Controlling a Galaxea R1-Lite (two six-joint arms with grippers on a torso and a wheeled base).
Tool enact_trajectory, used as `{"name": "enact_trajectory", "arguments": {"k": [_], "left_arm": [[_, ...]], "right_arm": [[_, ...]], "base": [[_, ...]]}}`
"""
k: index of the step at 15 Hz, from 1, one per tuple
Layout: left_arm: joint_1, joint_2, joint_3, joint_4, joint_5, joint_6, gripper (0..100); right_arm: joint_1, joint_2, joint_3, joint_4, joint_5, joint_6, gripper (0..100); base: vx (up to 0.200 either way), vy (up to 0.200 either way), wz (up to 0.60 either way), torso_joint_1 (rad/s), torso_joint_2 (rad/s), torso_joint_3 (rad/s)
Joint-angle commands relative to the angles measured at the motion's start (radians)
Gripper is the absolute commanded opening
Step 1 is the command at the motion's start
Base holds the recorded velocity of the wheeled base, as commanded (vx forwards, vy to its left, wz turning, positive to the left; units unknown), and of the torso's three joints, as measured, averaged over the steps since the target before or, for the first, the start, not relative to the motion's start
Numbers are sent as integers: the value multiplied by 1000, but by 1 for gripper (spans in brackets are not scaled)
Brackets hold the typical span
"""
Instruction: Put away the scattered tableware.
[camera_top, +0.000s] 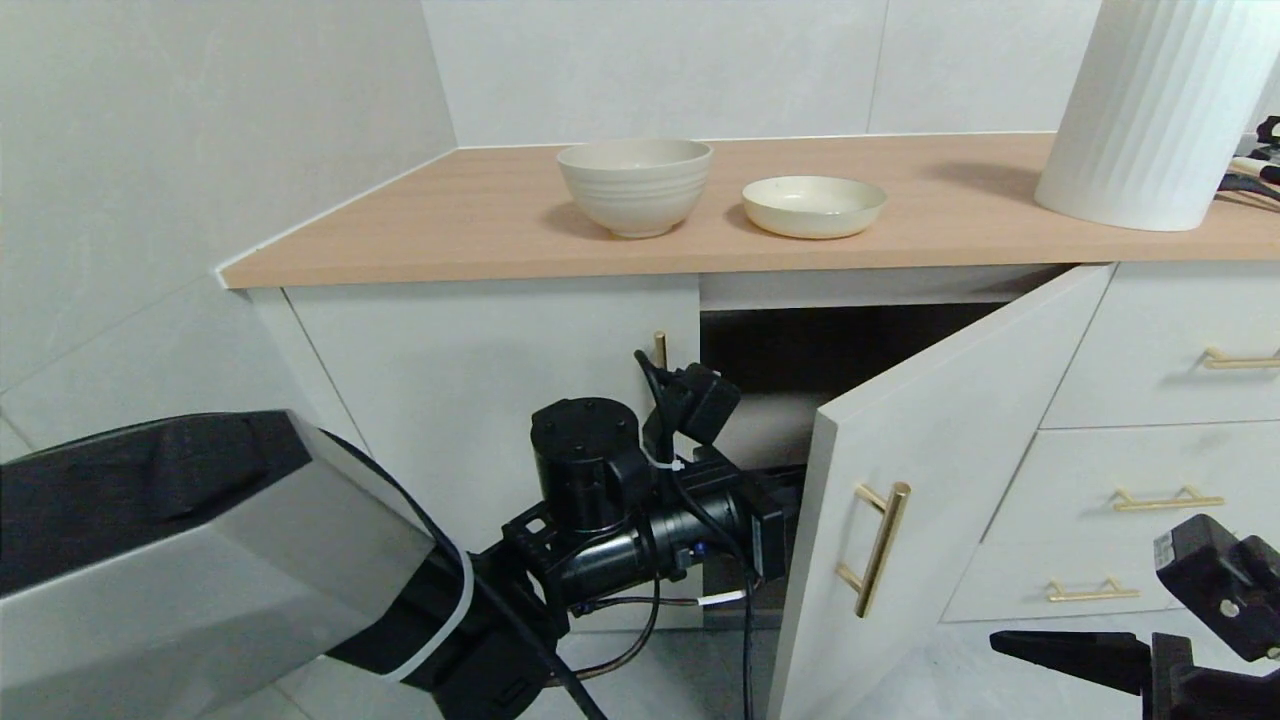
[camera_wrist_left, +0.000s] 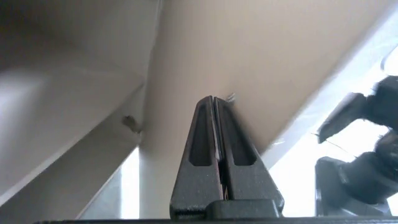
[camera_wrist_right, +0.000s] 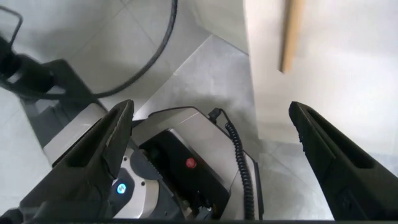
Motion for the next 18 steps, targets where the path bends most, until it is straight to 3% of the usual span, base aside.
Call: {"name": "enact_trajectory", "arguments": {"k": [1,3,7,12,15,18], "left_arm": [[-2,41,-24,-5,2,-1,0],[-8,64,-39,-3,11,-1,0],[-22,79,-42,-1,14,-1,0],[-22,117,-74,-1,20,-1,0],[-23,166,-134,0,80,3,0],[-31,196,-165,2,97,3,0]], "right_arm": [[2,6,0,-1,1,-1,100],[2,8,0,-1,1,1,100],[1,8,2,0,1,1,100],[2,8,2,0,4,-1,100],[7,8,2,0,5,1,100],[8,11,2,0,5,1,100]], "base": [[0,0,0,0,0,0],[0,0,0,0,0,0],[-200,0,0,5,-2,2],[0,0,0,0,0,0],[0,0,0,0,0,0],[0,0,0,0,0,0]]}}
